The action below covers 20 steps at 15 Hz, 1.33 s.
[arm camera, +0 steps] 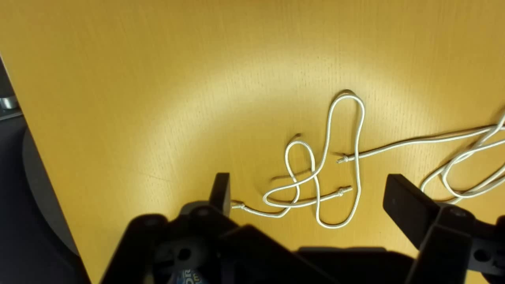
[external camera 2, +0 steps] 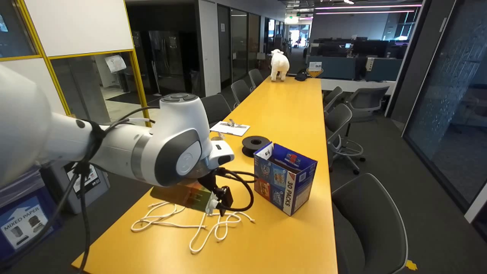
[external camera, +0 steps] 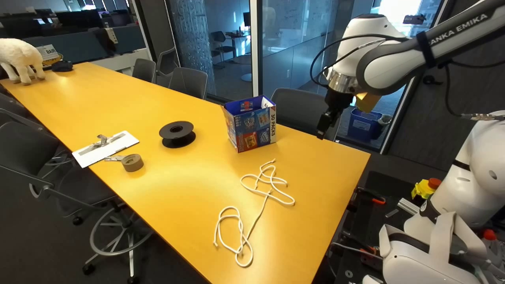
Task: Put the strings inside the box.
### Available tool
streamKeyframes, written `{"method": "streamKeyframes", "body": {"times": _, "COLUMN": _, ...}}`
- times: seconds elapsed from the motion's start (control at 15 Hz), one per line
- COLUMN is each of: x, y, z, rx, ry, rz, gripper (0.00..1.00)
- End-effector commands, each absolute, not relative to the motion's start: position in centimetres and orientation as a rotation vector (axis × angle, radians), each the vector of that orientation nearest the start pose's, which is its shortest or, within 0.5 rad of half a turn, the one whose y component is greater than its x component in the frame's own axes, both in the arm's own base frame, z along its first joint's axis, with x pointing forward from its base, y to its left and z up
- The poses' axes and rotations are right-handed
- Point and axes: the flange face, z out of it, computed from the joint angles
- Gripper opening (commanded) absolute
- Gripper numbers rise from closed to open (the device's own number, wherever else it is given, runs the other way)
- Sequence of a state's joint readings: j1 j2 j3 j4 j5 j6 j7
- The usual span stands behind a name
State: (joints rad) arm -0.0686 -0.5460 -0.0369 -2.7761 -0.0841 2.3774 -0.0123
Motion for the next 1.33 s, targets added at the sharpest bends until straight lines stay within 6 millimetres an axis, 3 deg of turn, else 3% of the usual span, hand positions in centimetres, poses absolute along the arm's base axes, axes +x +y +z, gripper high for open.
{"method": "streamKeyframes", "body": {"times": 0.0, "x": 40.5, "y": -1.6, "z": 34.1, "rx": -3.160, "ry": 0.072, "rz": -0.159, "gripper": 1.00}}
{"method": "streamKeyframes", "body": {"times": 0.33, "x": 45.2, "y": 0.1, "z": 28.2, "rx": -3.138, "ry": 0.165, "rz": -0.152, "gripper": 1.00}}
{"method": "streamKeyframes", "body": {"times": 0.6, "x": 49.3, "y": 0.5, "z": 22.9, "rx": -3.077, "ry": 0.452, "rz": -0.118, "gripper": 1.00}}
{"method": "streamKeyframes", "body": {"times": 0.87, "x": 52.2, "y": 1.0, "z": 17.8, "rx": -3.040, "ry": 0.619, "rz": 0.016, "gripper": 1.00}}
{"method": "streamKeyframes", "body": {"times": 1.27, "x": 54.7, "y": 2.3, "z": 12.6, "rx": -3.077, "ry": 0.580, "rz": 0.067, "gripper": 1.00}}
